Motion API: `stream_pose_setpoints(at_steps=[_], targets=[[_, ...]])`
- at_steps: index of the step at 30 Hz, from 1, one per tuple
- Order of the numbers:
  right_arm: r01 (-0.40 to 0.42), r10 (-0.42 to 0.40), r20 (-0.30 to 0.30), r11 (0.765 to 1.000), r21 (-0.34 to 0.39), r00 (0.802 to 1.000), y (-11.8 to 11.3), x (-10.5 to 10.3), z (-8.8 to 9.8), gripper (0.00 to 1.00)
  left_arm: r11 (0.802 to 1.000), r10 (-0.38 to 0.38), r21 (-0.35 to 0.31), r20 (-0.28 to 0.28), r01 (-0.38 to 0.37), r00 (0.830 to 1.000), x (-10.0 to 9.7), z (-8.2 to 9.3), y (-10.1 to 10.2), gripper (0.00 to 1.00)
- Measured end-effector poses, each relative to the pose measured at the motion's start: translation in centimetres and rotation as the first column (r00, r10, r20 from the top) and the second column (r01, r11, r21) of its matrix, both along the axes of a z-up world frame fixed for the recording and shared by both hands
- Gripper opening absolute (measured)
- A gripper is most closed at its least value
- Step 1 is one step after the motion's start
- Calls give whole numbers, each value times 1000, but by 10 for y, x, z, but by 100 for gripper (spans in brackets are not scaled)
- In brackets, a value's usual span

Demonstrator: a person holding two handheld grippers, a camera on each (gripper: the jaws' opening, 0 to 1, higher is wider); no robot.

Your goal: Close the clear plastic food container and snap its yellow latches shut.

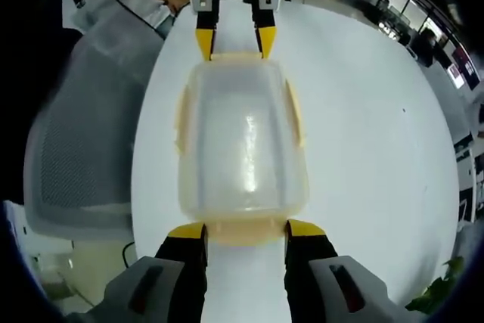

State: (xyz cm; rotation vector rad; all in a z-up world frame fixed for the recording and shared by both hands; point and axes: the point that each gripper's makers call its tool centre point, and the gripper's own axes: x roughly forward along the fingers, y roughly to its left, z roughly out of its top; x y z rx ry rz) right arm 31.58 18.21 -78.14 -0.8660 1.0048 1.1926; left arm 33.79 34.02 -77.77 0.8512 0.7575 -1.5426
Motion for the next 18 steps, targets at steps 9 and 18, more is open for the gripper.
stream_pose_setpoints(at_steps=[9, 18], targets=[[5, -5, -8, 1000, 11, 1000, -1, 0, -2, 39, 1000, -4, -4, -7, 4, 1000, 0, -1, -1, 37], [1, -1, -18, 1000, 17, 1000, -1, 1, -4, 39, 1000, -3, -1, -8, 3, 1000, 0, -2, -2, 37]])
